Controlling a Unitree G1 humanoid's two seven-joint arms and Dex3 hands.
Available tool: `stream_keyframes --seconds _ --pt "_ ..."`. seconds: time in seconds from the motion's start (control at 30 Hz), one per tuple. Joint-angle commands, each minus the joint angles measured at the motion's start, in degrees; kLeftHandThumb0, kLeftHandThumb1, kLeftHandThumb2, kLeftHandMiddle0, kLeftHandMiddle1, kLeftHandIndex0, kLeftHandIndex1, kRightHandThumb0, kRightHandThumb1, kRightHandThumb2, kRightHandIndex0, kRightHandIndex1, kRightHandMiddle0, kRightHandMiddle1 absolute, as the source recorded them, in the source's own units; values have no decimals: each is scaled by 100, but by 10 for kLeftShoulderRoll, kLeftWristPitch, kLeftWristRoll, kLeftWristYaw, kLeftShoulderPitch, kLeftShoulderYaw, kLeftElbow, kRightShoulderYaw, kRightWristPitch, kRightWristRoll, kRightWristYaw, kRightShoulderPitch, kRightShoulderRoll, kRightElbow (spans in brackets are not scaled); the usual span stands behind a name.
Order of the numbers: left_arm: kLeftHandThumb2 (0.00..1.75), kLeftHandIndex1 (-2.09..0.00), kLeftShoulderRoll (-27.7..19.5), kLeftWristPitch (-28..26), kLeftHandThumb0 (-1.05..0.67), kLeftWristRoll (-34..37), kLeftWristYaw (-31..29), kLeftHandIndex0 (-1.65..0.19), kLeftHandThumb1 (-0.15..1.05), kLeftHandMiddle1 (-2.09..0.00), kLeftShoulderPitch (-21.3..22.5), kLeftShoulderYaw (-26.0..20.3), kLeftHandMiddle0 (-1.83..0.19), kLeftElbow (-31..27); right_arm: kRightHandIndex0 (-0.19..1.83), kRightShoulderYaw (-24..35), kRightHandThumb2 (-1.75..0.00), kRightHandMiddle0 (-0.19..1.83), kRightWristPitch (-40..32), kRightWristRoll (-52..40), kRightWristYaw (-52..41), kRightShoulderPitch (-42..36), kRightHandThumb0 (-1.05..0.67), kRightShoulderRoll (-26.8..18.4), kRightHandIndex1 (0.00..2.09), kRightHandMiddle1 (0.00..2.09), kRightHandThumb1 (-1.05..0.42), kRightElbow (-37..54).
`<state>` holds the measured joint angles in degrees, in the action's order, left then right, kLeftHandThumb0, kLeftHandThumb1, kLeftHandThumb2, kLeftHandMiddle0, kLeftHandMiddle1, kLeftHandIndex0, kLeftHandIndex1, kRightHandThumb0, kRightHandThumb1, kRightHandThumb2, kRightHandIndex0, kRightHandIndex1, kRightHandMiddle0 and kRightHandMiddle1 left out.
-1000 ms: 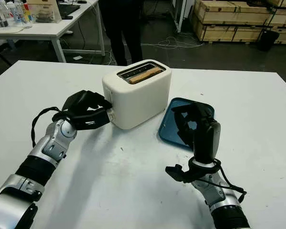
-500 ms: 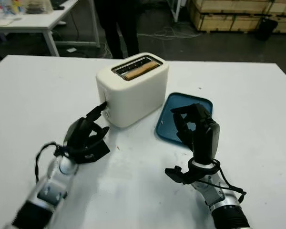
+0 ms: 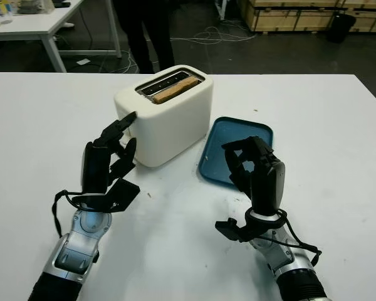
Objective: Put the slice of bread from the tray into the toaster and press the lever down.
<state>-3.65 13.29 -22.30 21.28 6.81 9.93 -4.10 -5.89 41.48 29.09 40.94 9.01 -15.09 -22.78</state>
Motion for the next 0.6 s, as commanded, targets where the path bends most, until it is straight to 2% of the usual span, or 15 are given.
stream_keyframes --seconds 0.0,0.1,0.2,0.23,0.27,0.33,0.43,0.53,0.57 --pt "74 -11 -1 15 -41 15 -7 -89 92 -174 -9 -19 -67 -24 72 13 -40 60 -4 -65 -48 1 -31 15 174 143 -92 18" --pt "69 -18 1 11 -44 28 -19 -91 92 -162 -18 -36 -57 -48 69 33 -40 66 -27 -134 -111 1 -32 26 174 126 -92 37" --pt "65 -32 1 11 -43 32 -26 -84 92 -152 -30 -48 -56 -65 68 52 -42 68 -32 -152 -139 6 -32 32 174 120 -92 43" --pt "65 -46 4 17 -42 39 -28 -77 92 -149 -34 -52 -56 -68 68 58 -42 69 -35 -158 -148 7 -32 35 175 118 -92 46" --pt "63 -70 6 25 -41 44 -27 -65 92 -148 -38 -56 -56 -69 68 64 -43 69 -41 -165 -155 7 -33 39 174 116 -92 50" --pt "62 -99 14 36 -39 48 -19 -51 92 -150 -41 -62 -56 -66 68 74 -42 72 -53 -180 -169 8 -36 48 169 111 -92 56" --pt "60 -117 37 49 -39 47 3 -44 92 -159 -46 -73 -54 -50 71 87 -40 75 -85 -196 -183 7 -39 63 159 103 -92 72" --pt "59 -129 56 55 -38 38 28 -43 92 -166 -48 -83 -54 -30 71 94 -39 75 -99 -198 -194 9 -40 70 157 100 -92 80" --pt "59 -133 61 55 -38 32 38 -42 92 -170 -48 -85 -53 -23 72 95 -38 77 -99 -198 -198 11 -40 70 156 93 -92 79"
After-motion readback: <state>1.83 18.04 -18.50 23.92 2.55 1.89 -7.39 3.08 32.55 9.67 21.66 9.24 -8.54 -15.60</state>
